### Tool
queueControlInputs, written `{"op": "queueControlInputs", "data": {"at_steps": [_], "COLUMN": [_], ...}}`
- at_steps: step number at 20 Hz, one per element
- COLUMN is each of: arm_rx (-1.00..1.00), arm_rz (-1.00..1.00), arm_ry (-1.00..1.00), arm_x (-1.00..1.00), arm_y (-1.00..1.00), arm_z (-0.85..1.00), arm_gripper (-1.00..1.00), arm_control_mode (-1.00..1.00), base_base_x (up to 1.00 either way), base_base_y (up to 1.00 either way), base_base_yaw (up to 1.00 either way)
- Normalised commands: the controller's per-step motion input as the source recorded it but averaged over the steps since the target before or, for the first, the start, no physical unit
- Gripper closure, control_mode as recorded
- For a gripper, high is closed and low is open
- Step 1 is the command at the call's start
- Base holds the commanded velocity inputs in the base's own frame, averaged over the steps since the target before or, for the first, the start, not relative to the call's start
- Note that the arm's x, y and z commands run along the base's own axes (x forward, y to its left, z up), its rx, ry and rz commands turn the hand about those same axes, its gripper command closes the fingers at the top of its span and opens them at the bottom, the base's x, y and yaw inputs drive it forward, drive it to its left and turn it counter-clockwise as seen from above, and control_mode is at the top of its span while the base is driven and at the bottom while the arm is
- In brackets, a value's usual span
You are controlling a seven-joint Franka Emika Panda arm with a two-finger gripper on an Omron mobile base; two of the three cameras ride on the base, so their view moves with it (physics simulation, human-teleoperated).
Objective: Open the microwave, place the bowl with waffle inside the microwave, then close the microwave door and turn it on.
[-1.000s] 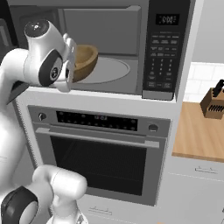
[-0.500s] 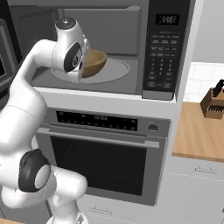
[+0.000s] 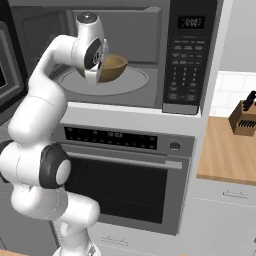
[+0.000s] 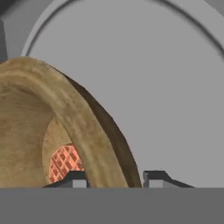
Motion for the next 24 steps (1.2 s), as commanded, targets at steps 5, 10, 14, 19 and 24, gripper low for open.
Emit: {"op": "queueControlInputs", "data": {"at_steps": [5, 10, 14, 19, 24], "arm_rx": [0.01, 0.09, 0.35, 0.32, 0.1], "arm_rz": [0.0, 0.0, -0.01, -0.03, -0.01], "arm_ry": [-0.14, -0.39, -0.65, -0.58, -0.26], "arm_x": [-0.33, -0.56, -0.9, -1.0, -1.0], "arm_y": [0.0, -0.06, -0.49, -0.54, -0.32], "arm_z": [-0.11, -0.18, -0.64, 0.25, 0.72], "arm_gripper": [-1.0, -1.0, -1.0, -1.0, -1.0], "arm_control_mode": [-1.0, -1.0, -1.0, -1.0, -1.0], "base_base_x": [0.0, 0.0, 0.0, 0.0, 0.0], "base_base_y": [0.0, 0.0, 0.0, 0.0, 0.0], "base_base_yaw": [0.0, 0.0, 0.0, 0.0, 0.0]}}
